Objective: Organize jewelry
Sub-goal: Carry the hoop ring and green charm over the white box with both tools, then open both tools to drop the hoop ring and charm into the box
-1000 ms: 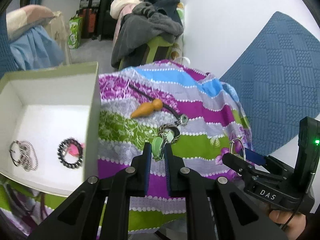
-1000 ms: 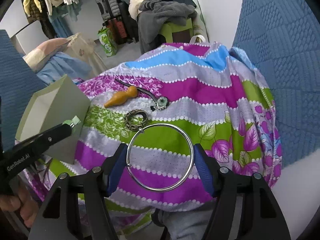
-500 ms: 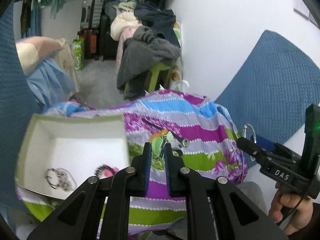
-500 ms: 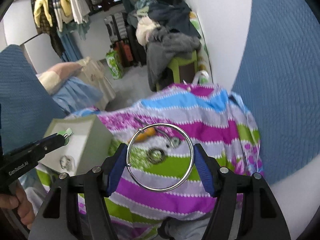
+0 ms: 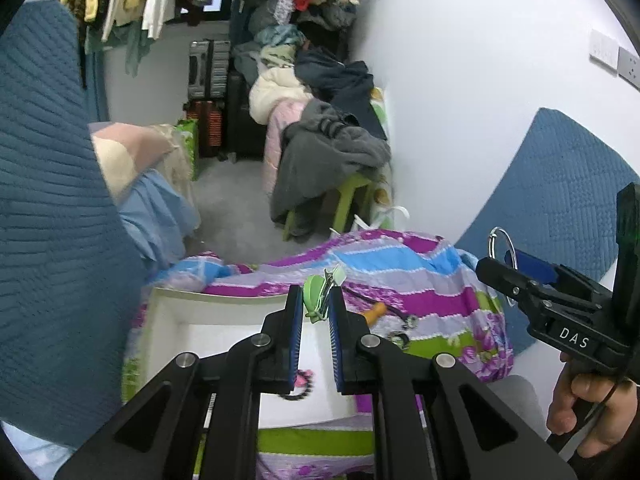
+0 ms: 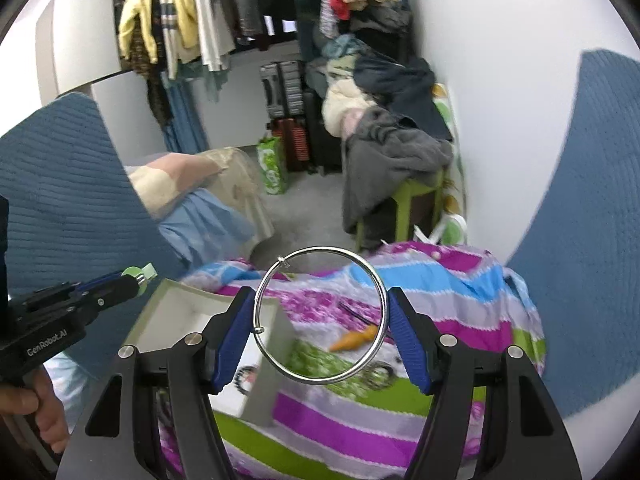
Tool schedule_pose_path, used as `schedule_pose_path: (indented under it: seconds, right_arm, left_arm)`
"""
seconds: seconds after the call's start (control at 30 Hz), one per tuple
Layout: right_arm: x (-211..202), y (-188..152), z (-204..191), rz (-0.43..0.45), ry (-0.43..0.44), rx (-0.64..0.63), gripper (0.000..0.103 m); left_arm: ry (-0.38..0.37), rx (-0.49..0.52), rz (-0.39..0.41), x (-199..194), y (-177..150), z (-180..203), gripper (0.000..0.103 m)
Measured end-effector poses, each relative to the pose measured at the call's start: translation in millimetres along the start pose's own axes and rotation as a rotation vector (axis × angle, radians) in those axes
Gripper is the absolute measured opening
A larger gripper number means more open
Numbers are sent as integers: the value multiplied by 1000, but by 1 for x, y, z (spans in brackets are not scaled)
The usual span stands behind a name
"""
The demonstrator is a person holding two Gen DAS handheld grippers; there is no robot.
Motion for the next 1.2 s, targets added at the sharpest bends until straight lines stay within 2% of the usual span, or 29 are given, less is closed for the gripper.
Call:
schedule_pose_path:
  seconds: [0.3,0.73,0.97,1.2]
  right_arm:
    - [25,-9,-55,-12,31,-38,64]
    - [87,-70,-97,-154,26,-86,65]
    - [119,-110,-117,-250,34,-137,65]
    - [135,-131,-124,-309,36,-151,65]
  left_arm:
    - [59,-19,-37,-1,-18,-63,11]
    - [77,-80,-154,48,-77,-135,11]
    - [82,-126,-222,69,-110,-161,11]
    - [82,-143,-246,76,-128,-167,13]
Point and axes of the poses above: each gripper's, at about its wrist camera, not at the fingertips, and x roughly the way its jaws point, z to its right, y to its top, the point moved 10 cm from there along x, roughly the way its jaws point, and after that the axes turned 5 degrees about -y, right-handed, at the moved point
